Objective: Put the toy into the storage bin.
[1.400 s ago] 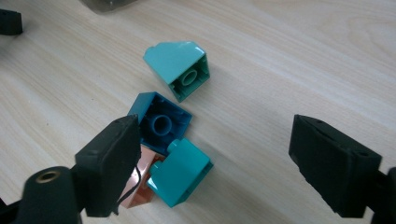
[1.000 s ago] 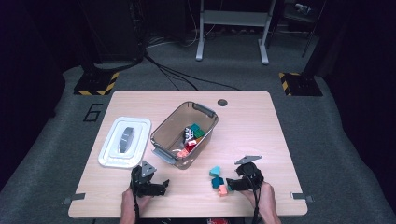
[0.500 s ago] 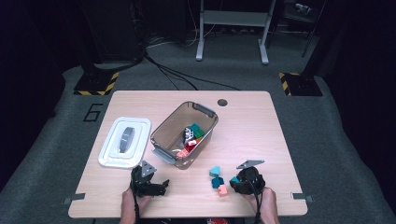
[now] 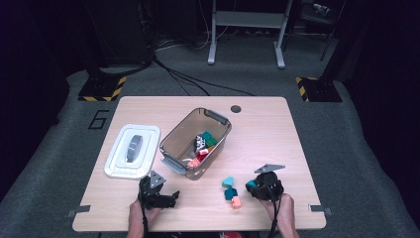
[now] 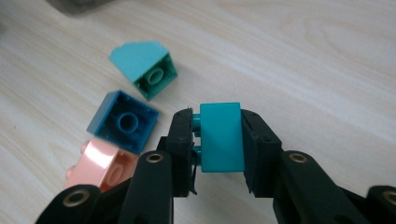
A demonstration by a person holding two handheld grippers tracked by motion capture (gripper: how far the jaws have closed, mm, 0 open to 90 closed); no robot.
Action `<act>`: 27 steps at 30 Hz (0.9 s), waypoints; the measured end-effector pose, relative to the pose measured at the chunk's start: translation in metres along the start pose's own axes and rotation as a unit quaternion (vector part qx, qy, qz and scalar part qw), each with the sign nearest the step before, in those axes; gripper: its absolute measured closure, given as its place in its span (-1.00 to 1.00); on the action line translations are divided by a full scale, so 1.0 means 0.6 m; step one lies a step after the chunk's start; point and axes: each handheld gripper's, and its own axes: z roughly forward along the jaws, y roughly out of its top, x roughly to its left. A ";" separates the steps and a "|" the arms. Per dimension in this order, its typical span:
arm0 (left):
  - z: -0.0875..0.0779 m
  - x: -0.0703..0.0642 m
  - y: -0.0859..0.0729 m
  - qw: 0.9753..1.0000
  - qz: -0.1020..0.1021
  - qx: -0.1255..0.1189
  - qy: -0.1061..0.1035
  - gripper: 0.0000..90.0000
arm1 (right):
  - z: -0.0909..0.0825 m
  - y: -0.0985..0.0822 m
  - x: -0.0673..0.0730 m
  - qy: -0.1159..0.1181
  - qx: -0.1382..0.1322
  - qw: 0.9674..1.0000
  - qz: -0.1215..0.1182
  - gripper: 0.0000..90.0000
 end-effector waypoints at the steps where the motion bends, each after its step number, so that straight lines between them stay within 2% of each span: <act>1: 0.000 0.000 0.000 1.000 0.000 0.000 0.000 -0.89 | -0.001 0.004 -0.001 0.001 -0.003 1.000 0.004 0.50; 8: 0.000 0.000 0.000 1.000 0.000 0.001 -0.001 -0.89 | -0.003 0.035 -0.009 0.004 -0.019 1.000 0.003 0.50; 14: -0.001 0.000 0.000 1.000 0.000 0.003 -0.002 -0.89 | -0.003 0.062 -0.012 -0.001 -0.022 1.000 0.001 0.50; 17: 0.000 0.000 0.000 1.000 -0.003 -0.001 -0.001 -0.89 | -0.004 0.085 -0.014 0.001 -0.029 1.000 0.001 0.50; 25: 0.000 0.000 0.000 1.000 -0.003 -0.001 -0.001 -0.89 | -0.010 0.120 -0.010 0.002 -0.036 0.999 -0.013 0.50; 27: 0.000 0.000 0.000 1.000 -0.002 -0.001 -0.001 -0.89 | -0.013 0.136 -0.007 0.001 -0.039 0.999 -0.026 0.50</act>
